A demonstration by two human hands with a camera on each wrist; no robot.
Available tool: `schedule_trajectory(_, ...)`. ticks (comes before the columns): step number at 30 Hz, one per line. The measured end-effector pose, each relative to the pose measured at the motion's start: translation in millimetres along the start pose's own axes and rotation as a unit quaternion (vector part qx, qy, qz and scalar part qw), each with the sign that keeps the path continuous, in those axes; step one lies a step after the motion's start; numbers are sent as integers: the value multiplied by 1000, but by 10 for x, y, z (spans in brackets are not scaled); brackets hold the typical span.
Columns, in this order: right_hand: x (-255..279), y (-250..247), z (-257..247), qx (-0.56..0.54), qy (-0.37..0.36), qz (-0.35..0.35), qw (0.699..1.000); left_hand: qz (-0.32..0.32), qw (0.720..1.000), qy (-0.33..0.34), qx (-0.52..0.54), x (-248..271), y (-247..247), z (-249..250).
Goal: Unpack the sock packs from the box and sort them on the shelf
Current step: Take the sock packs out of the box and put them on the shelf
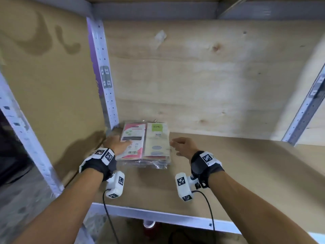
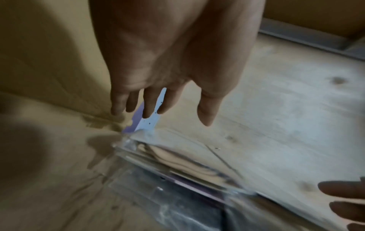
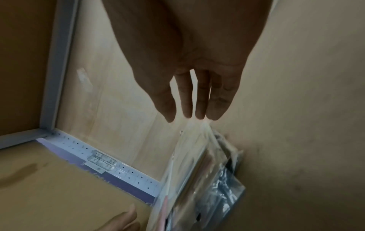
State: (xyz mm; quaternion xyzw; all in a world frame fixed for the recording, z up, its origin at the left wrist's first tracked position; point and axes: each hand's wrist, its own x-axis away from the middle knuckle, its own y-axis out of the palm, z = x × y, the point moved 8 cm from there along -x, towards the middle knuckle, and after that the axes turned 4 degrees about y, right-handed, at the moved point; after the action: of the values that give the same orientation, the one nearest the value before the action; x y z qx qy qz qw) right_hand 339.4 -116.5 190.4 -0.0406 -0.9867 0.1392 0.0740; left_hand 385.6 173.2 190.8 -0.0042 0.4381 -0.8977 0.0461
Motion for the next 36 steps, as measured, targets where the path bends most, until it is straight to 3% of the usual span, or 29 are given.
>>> schedule_trajectory(3, 446, -187, -43, 13, -12, -22, 1000, 53, 994, 85, -32, 435, -163, 349)
schedule_trajectory(6, 983, -430, -84, 38, -33, -12, 999, 49, 992, 109, 30, 983, -184, 616)
schedule_trajectory(11, 1955, -771, -65, 57, -52, -4, 997, -53, 977, 177, 105, 1987, 11, 1064)
schedule_trajectory(18, 2821, -987, 261, 113, -44, -28, 992, -148, 955, 243, 81, 3089, 519, 1323)
schedule_trajectory(29, 2766, -690, 1690, 242, 68, -84, 964, -274, 949, 148, -44, 3438, 2045, 550)
schedule_trajectory(36, 2446, -259, 2788, 358, 129, -179, 907, -349, 925, 99, -109, 3344, 2982, 59)
